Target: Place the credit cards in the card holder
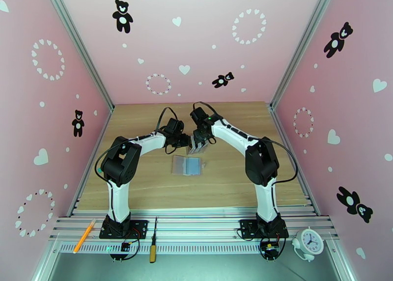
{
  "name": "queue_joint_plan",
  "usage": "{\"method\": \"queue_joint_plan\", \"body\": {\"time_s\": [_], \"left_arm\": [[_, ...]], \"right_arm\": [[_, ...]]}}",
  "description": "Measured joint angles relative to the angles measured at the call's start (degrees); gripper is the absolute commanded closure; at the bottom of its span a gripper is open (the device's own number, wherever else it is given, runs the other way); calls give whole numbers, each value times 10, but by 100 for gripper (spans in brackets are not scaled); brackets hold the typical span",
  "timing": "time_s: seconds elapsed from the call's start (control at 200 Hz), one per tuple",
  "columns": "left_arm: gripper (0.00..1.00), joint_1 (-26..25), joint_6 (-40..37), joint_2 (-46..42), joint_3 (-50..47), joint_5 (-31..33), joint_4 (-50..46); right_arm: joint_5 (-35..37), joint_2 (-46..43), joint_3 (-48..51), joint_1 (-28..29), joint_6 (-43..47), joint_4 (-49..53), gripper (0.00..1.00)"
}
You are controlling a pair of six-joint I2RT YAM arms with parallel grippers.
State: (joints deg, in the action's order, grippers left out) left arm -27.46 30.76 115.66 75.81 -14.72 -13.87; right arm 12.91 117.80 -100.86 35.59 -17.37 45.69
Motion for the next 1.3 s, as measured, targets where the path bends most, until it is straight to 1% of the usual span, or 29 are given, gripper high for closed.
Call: {"method": "queue_joint_plan", "body": {"time_s": [0.21,0.561,0.846,1.106,1.301], "left_arm": [[69,0,0,0,0,-1,0],[69,0,0,0,0,-1,0],[69,0,0,1,0,-2,0],[69,0,0,1,0,-4,0],[69,0,0,1,0,-4,0]], "right_arm": [[-2,0,0,-13,0,-1,48],[-21,9,1,-16,-1,-12,48],[-24,31,0,-21,-2,-13,48],[-27,34,0,-23,-2,-14,48],[-25,34,0,-24,-2,-14,51]]}}
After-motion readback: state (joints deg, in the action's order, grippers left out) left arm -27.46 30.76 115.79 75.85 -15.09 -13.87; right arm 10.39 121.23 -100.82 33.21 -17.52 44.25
